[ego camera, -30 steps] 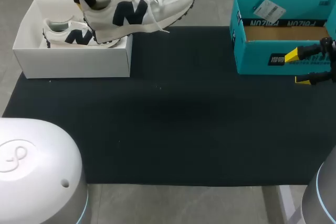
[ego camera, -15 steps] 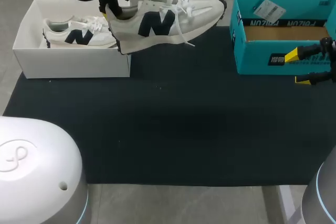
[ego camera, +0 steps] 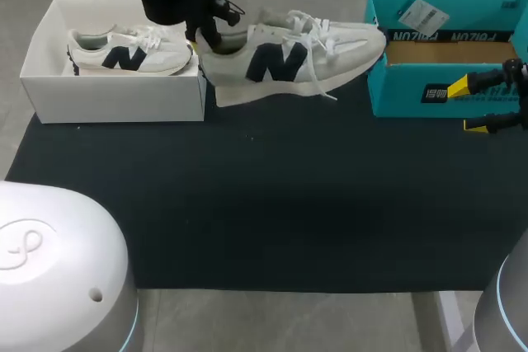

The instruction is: Take the shoe out of the shoebox, open the shoe tongue, remove and reinsert the insole, then place the shoe into the shoebox

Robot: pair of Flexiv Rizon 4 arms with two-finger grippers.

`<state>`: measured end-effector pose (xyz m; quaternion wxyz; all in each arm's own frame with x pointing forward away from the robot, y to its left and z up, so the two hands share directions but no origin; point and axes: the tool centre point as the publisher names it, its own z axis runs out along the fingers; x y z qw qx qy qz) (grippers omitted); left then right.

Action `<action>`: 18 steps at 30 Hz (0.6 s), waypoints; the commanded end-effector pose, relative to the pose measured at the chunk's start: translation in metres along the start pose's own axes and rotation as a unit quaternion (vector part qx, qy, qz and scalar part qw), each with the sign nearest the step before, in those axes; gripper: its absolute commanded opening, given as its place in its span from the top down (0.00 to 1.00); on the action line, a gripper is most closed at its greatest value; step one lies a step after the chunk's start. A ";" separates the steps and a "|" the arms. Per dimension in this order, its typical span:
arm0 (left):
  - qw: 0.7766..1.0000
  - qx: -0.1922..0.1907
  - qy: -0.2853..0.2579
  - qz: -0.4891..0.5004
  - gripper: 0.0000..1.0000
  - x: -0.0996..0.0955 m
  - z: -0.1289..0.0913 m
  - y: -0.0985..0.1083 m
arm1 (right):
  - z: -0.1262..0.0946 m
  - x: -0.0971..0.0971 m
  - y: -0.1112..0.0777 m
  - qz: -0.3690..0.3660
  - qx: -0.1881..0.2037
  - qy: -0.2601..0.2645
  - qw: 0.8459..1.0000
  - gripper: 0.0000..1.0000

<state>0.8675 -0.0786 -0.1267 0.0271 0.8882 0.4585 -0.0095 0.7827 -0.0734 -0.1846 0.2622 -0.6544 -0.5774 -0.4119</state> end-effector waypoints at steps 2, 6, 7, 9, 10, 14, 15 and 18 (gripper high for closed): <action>1.000 0.003 0.006 -0.002 1.00 -0.015 0.004 0.003 | 0.000 0.000 0.000 0.000 0.000 -0.001 1.000 0.00; 1.000 0.003 0.007 -0.007 1.00 -0.025 0.007 0.004 | 0.000 0.000 0.000 0.000 0.000 -0.001 1.000 0.00; 1.000 0.003 0.008 -0.009 1.00 -0.028 0.009 0.004 | 0.000 0.000 0.000 0.000 0.000 -0.001 1.000 0.00; 1.000 0.002 0.009 -0.013 1.00 -0.031 0.012 0.004 | 0.000 0.000 0.000 0.000 0.000 -0.001 1.000 0.00; 1.000 0.003 0.011 -0.017 1.00 -0.033 0.015 0.005 | 0.000 0.000 0.000 0.000 0.000 -0.001 1.000 0.00; 0.999 0.010 0.026 -0.022 1.00 -0.041 0.030 0.005 | 0.000 0.000 0.000 0.000 0.000 -0.001 1.000 0.00; 0.999 0.012 0.030 -0.022 1.00 -0.042 0.033 0.004 | 0.000 0.000 0.000 0.000 0.000 -0.001 1.000 0.00; 0.998 0.014 0.046 -0.025 1.00 -0.046 0.050 0.001 | 0.000 0.000 0.000 0.000 0.000 -0.001 1.000 0.00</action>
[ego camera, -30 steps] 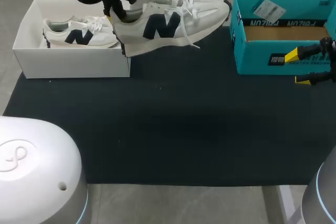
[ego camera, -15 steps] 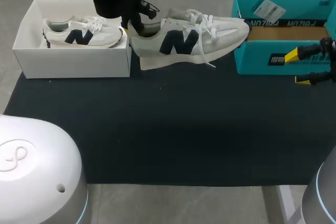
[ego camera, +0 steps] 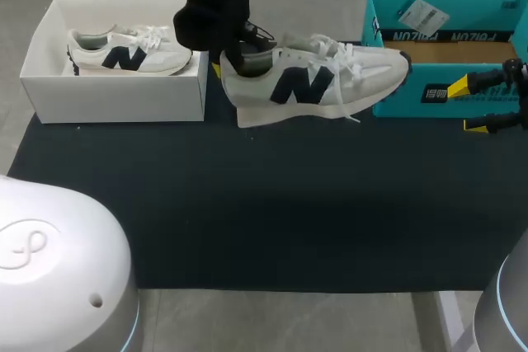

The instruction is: Take the shoe out of the shoebox, open the shoe tongue, remove and reinsert the insole, then place the shoe into the shoebox

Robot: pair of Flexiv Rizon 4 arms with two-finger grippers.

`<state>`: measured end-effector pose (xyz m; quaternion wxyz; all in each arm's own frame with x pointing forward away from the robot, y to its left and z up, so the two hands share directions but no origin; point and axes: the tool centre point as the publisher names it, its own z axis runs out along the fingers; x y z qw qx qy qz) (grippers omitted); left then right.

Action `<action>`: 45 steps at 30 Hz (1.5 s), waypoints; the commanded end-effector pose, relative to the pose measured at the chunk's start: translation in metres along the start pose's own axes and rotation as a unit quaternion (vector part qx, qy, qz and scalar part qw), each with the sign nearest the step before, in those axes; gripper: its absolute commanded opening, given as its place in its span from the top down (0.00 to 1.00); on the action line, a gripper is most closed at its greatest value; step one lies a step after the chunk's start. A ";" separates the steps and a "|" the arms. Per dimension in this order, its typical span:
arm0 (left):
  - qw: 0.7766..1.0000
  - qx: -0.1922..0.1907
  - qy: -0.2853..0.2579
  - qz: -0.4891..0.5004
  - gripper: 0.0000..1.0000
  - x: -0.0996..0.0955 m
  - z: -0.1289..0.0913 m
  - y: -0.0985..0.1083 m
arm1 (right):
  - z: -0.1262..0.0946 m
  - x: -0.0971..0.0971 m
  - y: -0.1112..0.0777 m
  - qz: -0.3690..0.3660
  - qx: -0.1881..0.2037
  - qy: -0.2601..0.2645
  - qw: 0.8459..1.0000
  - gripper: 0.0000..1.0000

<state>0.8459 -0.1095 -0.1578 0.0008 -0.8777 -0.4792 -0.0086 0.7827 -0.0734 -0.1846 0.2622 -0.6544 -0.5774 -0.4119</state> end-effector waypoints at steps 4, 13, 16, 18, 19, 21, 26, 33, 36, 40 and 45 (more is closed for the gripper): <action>0.999 -0.004 0.031 -0.013 1.00 -0.015 0.038 -0.001 | 0.000 0.000 0.000 0.000 0.000 -0.001 1.000 0.00; 0.999 -0.010 0.032 -0.029 1.00 -0.021 0.093 -0.005 | 0.000 0.000 0.000 0.000 0.000 -0.001 1.000 0.00; 0.998 -0.011 0.044 -0.032 1.00 -0.022 0.112 -0.005 | 0.000 0.000 0.000 0.000 0.000 -0.001 1.000 0.00; 0.998 -0.017 0.044 -0.029 1.00 -0.023 0.123 -0.005 | 0.000 0.000 0.000 0.000 0.000 -0.001 1.000 0.00; 0.998 -0.015 0.049 -0.028 1.00 -0.024 0.130 -0.006 | 0.000 0.000 0.000 0.000 0.000 -0.001 1.000 0.00; 0.998 -0.015 0.056 -0.024 1.00 -0.026 0.143 -0.007 | 0.000 0.000 0.000 0.000 0.000 -0.001 1.000 0.00; 0.997 -0.022 0.071 -0.027 1.00 -0.023 0.166 -0.011 | 0.000 0.000 0.000 0.000 0.000 -0.001 1.000 0.00; 0.994 -0.014 0.099 -0.048 1.00 -0.017 0.194 -0.014 | 0.000 0.000 0.000 0.000 0.000 -0.001 1.000 0.00; 0.993 -0.015 0.104 -0.046 1.00 -0.018 0.201 -0.012 | 0.000 0.000 0.000 0.000 0.000 -0.001 1.000 0.00; 0.994 -0.019 0.100 -0.042 1.00 -0.021 0.204 -0.011 | 0.000 0.000 0.000 0.000 0.000 -0.001 1.000 0.00; 0.994 -0.023 0.103 -0.041 1.00 -0.027 0.207 -0.006 | 0.000 0.000 0.000 0.000 0.000 -0.001 1.000 0.00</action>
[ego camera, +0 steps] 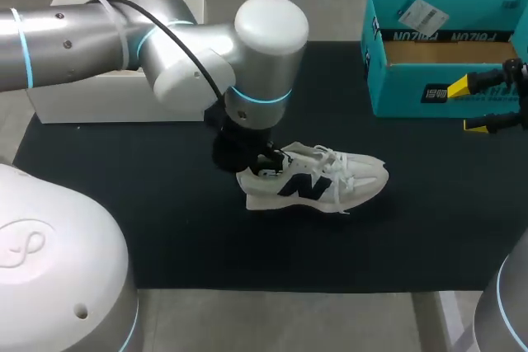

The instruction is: Take the shoe out of the shoebox, open the shoe tongue, remove and reinsert the insole, then place the shoe into the shoebox

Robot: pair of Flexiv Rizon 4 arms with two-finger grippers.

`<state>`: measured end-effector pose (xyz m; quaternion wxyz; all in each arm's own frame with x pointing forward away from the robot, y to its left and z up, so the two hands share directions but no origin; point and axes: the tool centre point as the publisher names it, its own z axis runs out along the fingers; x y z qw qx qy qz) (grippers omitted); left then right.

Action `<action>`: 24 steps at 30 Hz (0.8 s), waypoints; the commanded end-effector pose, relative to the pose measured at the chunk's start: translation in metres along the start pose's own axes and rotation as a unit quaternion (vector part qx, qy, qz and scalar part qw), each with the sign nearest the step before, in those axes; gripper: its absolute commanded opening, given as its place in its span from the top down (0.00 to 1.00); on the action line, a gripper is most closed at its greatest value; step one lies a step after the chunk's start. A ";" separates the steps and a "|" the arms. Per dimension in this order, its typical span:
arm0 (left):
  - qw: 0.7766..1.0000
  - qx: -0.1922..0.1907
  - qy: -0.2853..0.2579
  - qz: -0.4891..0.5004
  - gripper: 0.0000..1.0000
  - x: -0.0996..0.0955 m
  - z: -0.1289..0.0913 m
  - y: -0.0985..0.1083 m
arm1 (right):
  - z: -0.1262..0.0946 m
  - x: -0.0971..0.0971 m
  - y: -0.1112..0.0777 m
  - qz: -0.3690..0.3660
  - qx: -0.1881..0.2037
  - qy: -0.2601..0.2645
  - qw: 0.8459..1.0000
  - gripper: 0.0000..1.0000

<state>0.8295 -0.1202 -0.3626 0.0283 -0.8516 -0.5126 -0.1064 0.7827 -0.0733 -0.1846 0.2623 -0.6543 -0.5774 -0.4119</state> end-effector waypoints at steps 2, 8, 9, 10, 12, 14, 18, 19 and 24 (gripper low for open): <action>1.000 -0.003 0.003 0.000 1.00 -0.010 0.001 0.005 | 0.000 0.000 0.000 0.000 0.000 -0.001 1.000 0.00; 1.000 -0.007 0.012 0.008 1.00 -0.022 0.001 0.008 | 0.000 0.000 0.000 0.000 0.000 -0.001 1.000 0.00; 1.000 -0.006 0.013 0.006 1.00 -0.024 0.002 0.007 | 0.000 0.000 0.000 0.000 0.000 -0.001 1.000 0.00; 1.000 -0.005 0.013 0.006 1.00 -0.025 0.002 0.007 | 0.000 0.000 0.000 0.000 0.000 -0.001 1.000 0.00; 1.000 -0.003 0.014 -0.001 1.00 -0.027 0.005 0.005 | 0.000 0.000 0.000 0.000 0.000 -0.001 1.000 0.00; 1.000 0.000 0.019 -0.012 1.00 -0.029 0.008 0.004 | 0.000 0.000 0.000 0.000 0.000 -0.001 1.000 0.00; 1.000 0.005 0.016 -0.022 1.00 -0.034 0.014 0.004 | 0.000 0.000 0.000 0.000 0.000 -0.001 1.000 0.00; 1.000 0.007 0.014 -0.024 1.00 -0.034 0.014 0.004 | 0.000 0.000 0.000 0.000 0.000 -0.001 1.000 0.00; 1.000 0.014 0.009 -0.023 0.80 -0.035 0.016 0.005 | 0.000 0.000 0.000 0.000 0.000 -0.001 1.000 0.00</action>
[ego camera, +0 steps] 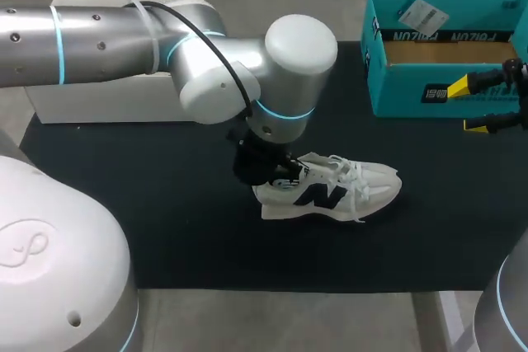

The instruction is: Take the shoe out of the shoebox, open the shoe tongue, remove and reinsert the insole, then place the shoe into the shoebox

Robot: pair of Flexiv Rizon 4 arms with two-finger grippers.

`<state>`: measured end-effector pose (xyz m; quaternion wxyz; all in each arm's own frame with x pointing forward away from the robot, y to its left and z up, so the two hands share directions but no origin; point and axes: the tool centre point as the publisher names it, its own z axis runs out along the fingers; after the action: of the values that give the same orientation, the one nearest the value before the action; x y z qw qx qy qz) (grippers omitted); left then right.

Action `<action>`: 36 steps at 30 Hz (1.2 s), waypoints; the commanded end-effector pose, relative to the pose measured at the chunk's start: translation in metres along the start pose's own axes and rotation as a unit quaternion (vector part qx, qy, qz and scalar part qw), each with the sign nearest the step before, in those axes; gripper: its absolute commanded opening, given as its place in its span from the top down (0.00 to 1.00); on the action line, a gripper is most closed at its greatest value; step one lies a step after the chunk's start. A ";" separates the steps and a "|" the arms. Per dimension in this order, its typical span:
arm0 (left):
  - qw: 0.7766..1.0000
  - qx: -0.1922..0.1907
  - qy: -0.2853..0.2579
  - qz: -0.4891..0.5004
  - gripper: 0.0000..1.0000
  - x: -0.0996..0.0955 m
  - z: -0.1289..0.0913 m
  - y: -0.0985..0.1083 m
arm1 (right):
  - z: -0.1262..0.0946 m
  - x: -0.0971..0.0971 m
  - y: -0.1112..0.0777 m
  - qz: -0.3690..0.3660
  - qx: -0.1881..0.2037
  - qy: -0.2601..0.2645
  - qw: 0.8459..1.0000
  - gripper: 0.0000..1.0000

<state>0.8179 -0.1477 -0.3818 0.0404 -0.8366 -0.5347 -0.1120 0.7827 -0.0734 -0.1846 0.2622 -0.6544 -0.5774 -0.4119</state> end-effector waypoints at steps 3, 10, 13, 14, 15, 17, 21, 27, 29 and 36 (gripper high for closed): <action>1.000 0.004 -0.010 0.010 0.00 0.000 0.000 0.004 | 0.000 0.000 0.000 0.000 0.000 -0.001 1.000 0.00; 0.998 -0.020 -0.061 -0.015 0.00 0.017 -0.038 0.009 | 0.000 0.000 0.000 0.000 0.000 -0.001 1.000 0.00; 0.995 -0.020 -0.092 -0.042 0.00 0.023 -0.056 0.012 | 0.000 0.000 0.000 0.000 0.000 -0.001 1.000 0.00; 0.993 -0.018 -0.103 -0.055 0.00 0.025 -0.061 0.013 | 0.000 0.000 0.000 0.000 0.000 -0.001 1.000 0.00; 0.991 -0.022 -0.116 -0.067 0.00 0.027 -0.067 0.013 | 0.000 0.000 0.000 0.000 0.000 -0.001 1.000 0.00; 0.987 -0.033 -0.119 -0.106 0.00 0.031 -0.076 0.013 | 0.000 0.000 0.000 0.000 0.000 -0.001 1.000 0.00; 0.972 -0.061 -0.137 -0.181 0.00 0.041 -0.091 0.013 | 0.000 0.000 0.000 0.000 0.000 -0.001 1.000 0.00; 0.955 -0.028 -0.202 -0.216 0.00 0.050 -0.098 0.016 | 0.000 0.000 0.000 0.000 0.000 -0.001 1.000 0.00; 0.955 -0.028 -0.202 -0.216 0.00 0.050 -0.098 0.016 | 0.000 0.000 0.000 0.000 0.000 -0.001 1.000 0.00; 0.955 -0.028 -0.202 -0.216 0.00 0.050 -0.098 0.016 | 0.000 0.000 0.000 0.000 0.000 -0.001 1.000 0.00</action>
<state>0.8397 -0.1311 -0.2717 -0.1052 -0.7079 -0.6978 0.0294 0.7827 -0.0733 -0.1845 0.2622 -0.6543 -0.5774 -0.4119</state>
